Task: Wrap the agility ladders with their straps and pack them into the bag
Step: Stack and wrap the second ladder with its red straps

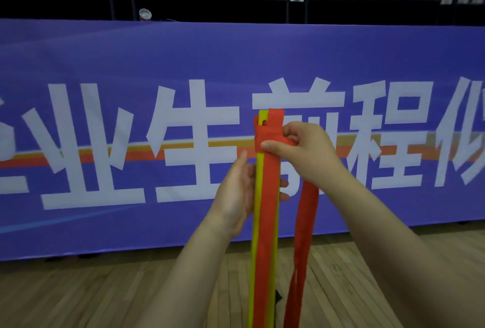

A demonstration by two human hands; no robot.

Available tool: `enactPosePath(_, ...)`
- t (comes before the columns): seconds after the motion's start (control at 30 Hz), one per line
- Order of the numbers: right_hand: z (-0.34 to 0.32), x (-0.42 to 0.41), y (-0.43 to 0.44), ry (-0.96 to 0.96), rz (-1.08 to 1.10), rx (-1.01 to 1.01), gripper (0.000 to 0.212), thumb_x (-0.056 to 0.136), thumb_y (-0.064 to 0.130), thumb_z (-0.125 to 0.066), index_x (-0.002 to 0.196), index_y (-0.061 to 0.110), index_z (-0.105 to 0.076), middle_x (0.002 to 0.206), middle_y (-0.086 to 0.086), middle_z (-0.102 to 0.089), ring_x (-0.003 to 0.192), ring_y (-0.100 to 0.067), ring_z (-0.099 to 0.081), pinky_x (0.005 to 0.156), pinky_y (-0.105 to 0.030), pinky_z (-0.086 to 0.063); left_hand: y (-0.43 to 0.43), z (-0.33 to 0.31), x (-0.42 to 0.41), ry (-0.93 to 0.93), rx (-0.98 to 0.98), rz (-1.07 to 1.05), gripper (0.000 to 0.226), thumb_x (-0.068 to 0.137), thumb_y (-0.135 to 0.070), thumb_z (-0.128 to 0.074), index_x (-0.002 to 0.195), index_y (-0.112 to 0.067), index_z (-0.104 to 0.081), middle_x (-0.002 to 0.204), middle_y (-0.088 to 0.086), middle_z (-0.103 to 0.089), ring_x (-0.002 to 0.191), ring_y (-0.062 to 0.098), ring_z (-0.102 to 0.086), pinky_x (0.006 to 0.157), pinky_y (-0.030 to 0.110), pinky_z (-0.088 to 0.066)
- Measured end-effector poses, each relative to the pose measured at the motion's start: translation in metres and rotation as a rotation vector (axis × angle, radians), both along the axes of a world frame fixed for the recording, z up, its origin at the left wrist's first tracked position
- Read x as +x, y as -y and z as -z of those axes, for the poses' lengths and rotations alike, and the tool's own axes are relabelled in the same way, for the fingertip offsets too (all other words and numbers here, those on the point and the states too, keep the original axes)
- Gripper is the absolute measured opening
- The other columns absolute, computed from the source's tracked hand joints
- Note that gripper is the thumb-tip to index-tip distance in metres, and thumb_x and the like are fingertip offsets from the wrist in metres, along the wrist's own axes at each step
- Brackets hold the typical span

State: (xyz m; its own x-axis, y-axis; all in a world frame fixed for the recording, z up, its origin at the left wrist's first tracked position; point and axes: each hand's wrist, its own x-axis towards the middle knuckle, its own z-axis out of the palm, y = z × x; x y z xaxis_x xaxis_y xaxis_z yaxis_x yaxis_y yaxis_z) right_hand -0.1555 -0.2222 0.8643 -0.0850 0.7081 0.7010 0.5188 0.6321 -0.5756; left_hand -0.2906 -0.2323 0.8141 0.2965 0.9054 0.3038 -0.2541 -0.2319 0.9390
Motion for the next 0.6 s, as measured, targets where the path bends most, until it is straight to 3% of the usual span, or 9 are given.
enactPosePath(0.07, 0.009, -0.003, 0.0, 0.021, 0.093, 0.036, 0.037, 0.075, 0.038, -0.075, 0.083, 0.003, -0.066, 0.074, -0.012, -0.07, 0.07, -0.028, -0.065, 0.067, -0.043, -0.054, 0.007, 0.012, 0.011, -0.099, 0.102, -0.189, 0.031, 0.1, -0.037, -0.037, 0.101, -0.015, -0.059, 0.084, 0.006, -0.07, 0.065, 0.014, -0.068, 0.061, 0.027, -0.052)
enactPosePath(0.13, 0.016, -0.003, 0.003, -0.036, 0.0, -0.003, 0.029, 0.081, 0.032, -0.071, 0.091, 0.006, -0.064, 0.062, 0.006, -0.068, 0.056, -0.014, -0.062, 0.058, -0.029, -0.052, 0.007, 0.021, 0.018, -0.103, 0.191, -0.356, 0.017, 0.101, -0.024, -0.039, 0.096, -0.017, -0.053, 0.08, 0.001, -0.067, 0.059, 0.009, -0.065, 0.054, 0.022, -0.05)
enactPosePath(0.2, 0.025, -0.002, 0.007, -0.117, -0.098, -0.064, 0.018, 0.09, 0.027, -0.062, 0.098, 0.012, -0.06, 0.046, 0.018, -0.056, 0.042, -0.004, -0.043, 0.046, -0.015, -0.038, 0.004, 0.021, 0.017, -0.069, 0.269, -0.468, 0.017, 0.101, -0.021, -0.037, 0.092, -0.021, -0.051, 0.076, -0.003, -0.066, 0.057, 0.007, -0.064, 0.055, 0.023, -0.049)
enactPosePath(0.3, 0.033, 0.005, 0.009, -0.14, -0.146, -0.051, 0.01, 0.092, 0.028, -0.059, 0.093, 0.018, -0.056, 0.044, 0.011, -0.048, 0.046, -0.009, -0.034, 0.047, -0.016, -0.034, 0.004, 0.018, 0.008, -0.044, 0.297, -0.483, 0.02, 0.101, -0.019, -0.037, 0.092, -0.022, -0.054, 0.073, -0.003, -0.067, 0.058, 0.009, -0.063, 0.056, 0.023, -0.051)
enactPosePath(0.4, 0.03, 0.009, 0.01, -0.155, -0.264, -0.094, 0.013, 0.088, 0.025, -0.063, 0.099, 0.018, -0.058, 0.049, 0.008, -0.047, 0.047, -0.006, -0.037, 0.049, -0.014, -0.035, 0.01, 0.014, 0.003, 0.049, 0.244, -0.35, 0.029, 0.101, -0.012, -0.032, 0.09, -0.014, -0.058, 0.058, 0.003, -0.063, 0.049, 0.014, -0.058, 0.047, 0.025, -0.049)
enactPosePath(0.5, 0.026, 0.012, 0.008, -0.092, -0.423, -0.175, 0.04, 0.078, 0.033, -0.072, 0.115, 0.024, -0.059, 0.048, 0.01, -0.045, 0.048, -0.003, -0.04, 0.05, -0.011, -0.035, 0.012, 0.012, -0.005, 0.159, 0.074, -0.057, 0.035, 0.095, -0.014, -0.027, 0.084, -0.005, -0.059, 0.047, 0.007, -0.051, 0.036, 0.015, -0.046, 0.035, 0.021, -0.038)
enactPosePath(0.53, 0.026, 0.012, 0.008, -0.063, -0.513, -0.22, 0.046, 0.074, 0.037, -0.073, 0.117, 0.023, -0.062, 0.052, 0.009, -0.05, 0.052, -0.006, -0.044, 0.054, -0.015, -0.039, 0.014, 0.01, -0.006, 0.142, 0.025, 0.083, 0.034, 0.09, -0.018, -0.028, 0.081, -0.003, -0.058, 0.044, 0.007, -0.047, 0.032, 0.015, -0.042, 0.033, 0.019, -0.034)
enactPosePath(0.6, 0.028, 0.011, 0.006, -0.066, -0.652, -0.297, 0.047, 0.062, 0.048, -0.079, 0.103, 0.025, -0.073, 0.071, -0.01, -0.063, 0.068, -0.024, -0.049, 0.067, -0.031, -0.04, 0.018, 0.009, -0.004, 0.086, -0.038, 0.311, 0.036, 0.077, -0.027, -0.031, 0.068, -0.003, -0.057, 0.04, 0.007, -0.043, 0.027, 0.016, -0.037, 0.032, 0.018, -0.029)
